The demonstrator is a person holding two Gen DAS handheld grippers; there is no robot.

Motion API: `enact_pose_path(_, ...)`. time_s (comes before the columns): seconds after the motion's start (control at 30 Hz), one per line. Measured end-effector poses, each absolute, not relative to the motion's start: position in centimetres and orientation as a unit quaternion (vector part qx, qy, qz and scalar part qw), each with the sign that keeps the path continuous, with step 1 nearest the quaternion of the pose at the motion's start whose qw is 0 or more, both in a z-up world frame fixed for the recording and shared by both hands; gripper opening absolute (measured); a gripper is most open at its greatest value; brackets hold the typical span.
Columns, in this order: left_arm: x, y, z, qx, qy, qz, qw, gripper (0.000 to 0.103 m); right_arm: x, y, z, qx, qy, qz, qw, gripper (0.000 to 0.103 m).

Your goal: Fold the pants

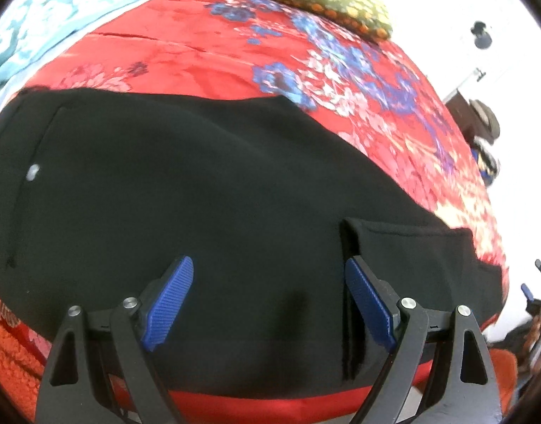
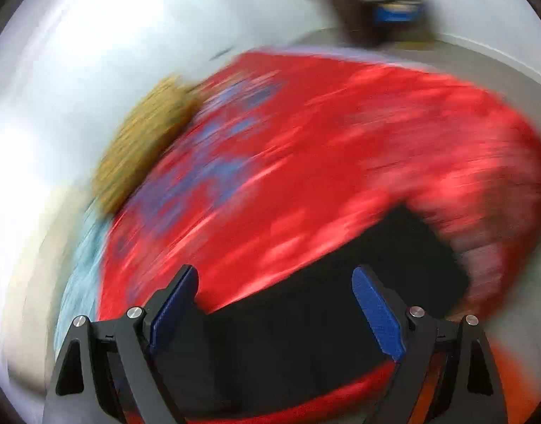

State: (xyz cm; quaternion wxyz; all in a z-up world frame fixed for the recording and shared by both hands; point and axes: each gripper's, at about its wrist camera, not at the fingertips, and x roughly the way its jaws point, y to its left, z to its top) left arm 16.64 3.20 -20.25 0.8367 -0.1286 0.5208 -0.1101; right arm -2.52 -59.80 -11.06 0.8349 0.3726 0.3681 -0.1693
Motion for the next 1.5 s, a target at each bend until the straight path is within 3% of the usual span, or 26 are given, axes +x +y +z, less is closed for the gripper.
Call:
enact_pose_path(0.13,16.5,2.4,-20.3,-0.112,0.521,-0.113,0.839,0.089,-6.7,-68.6,-14.8,0.405,0.443,-0.236,0.764,0.089)
enact_pose_path(0.27,16.3,2.4,-20.6,-0.107,0.525,-0.109,0.837,0.089,-8.8,-69.0,-18.5,0.491,0.433,-0.192,0.732,0.089)
enact_pose_path(0.47,15.9,2.1,-20.7,-0.086,0.528,-0.107,0.838,0.089,-5.7,-68.3,-18.7,0.431,0.449,-0.173,0.763,0.088)
enact_pose_path(0.53,15.9,2.2,-20.6,-0.086,0.527,-0.107,0.838,0.089,-4.6,-68.0,-20.1,0.422,0.482,-0.158,0.752,0.076)
enact_pose_path(0.6,15.8,2.3,-20.6,-0.089,0.528,-0.107,0.838,0.089,-3.7,-68.0,-20.8,0.415,0.504,-0.148,0.743,0.039)
enact_pose_path(0.67,15.9,2.5,-20.5,-0.092,0.527,-0.106,0.838,0.089,-3.1,-67.5,-20.9,0.409,0.513,-0.134,0.743,0.025)
enact_pose_path(0.7,15.9,2.7,-20.4,-0.096,0.527,-0.105,0.838,0.089,-3.1,-67.0,-20.1,0.4,0.512,-0.13,0.749,0.023)
enact_pose_path(0.87,16.2,4.2,-20.3,-0.146,0.529,-0.101,0.83,0.089,-3.1,-62.5,-14.3,0.415,0.443,-0.033,0.794,0.021)
enact_pose_path(1.07,16.4,5.2,-20.1,-0.189,0.526,-0.104,0.823,0.089,1.3,-49.9,-8.5,0.441,0.38,0.138,0.801,0.021)
enact_pose_path(1.23,16.0,6.4,-19.0,-0.199,0.514,-0.107,0.827,0.089,7.0,-37.7,-9.1,0.412,0.394,0.229,0.789,0.021)
enact_pose_path(1.5,15.9,9.4,-18.8,-0.242,0.508,-0.091,0.822,0.089,10.9,-22.3,-15.5,0.299,0.501,0.276,0.764,0.021)
